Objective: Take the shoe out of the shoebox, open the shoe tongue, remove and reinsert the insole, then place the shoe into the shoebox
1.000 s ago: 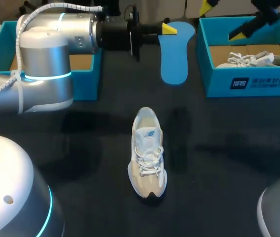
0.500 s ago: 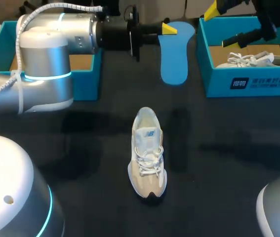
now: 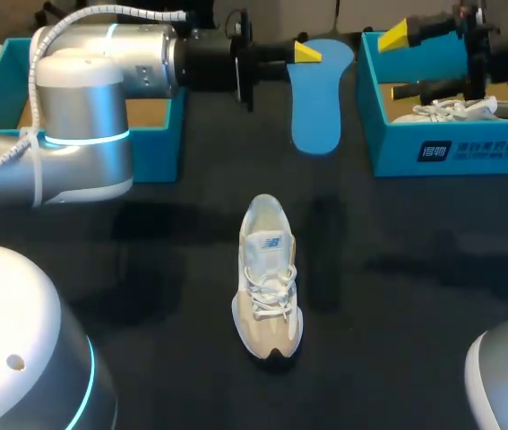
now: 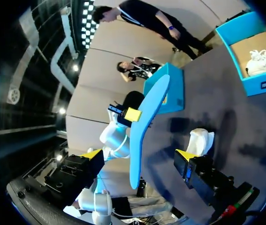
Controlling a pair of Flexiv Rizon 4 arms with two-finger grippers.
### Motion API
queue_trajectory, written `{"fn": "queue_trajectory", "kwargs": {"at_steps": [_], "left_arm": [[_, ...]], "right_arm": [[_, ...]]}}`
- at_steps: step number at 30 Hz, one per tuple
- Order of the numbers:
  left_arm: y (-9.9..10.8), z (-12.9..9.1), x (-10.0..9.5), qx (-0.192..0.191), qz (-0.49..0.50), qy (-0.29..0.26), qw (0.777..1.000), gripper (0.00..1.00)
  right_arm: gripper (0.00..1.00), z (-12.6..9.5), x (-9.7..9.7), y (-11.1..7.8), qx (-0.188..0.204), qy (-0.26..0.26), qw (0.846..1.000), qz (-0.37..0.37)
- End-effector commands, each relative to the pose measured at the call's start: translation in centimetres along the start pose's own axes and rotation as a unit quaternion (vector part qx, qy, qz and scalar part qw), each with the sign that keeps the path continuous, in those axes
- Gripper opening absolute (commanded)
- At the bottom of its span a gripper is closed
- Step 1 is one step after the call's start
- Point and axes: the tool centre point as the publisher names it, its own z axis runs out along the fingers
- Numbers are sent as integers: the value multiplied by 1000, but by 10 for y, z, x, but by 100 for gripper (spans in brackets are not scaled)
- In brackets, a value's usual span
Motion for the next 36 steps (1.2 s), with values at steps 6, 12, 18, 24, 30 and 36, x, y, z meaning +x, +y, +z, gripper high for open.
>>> {"fn": "queue_trajectory", "kwargs": {"at_steps": [6,12,18,24,30,36], "left_arm": [[1,0,0,0,0,-1,1000,0],[1,0,0,0,0,-1,1000,0],[1,0,0,0,0,-1,1000,0],[-2,-5,0,10,59,-9,998,0],[-10,-14,5,22,249,-43,967,0],[-14,-18,8,21,416,-55,908,0]], "right_arm": [[100,3,-12,2,5,70,998,3],[100,4,-15,2,3,70,997,15],[100,4,-15,2,3,70,997,15],[100,4,-15,2,3,70,997,15],[100,4,-15,2,3,70,997,15],[100,4,-15,2,3,70,997,15]]}}
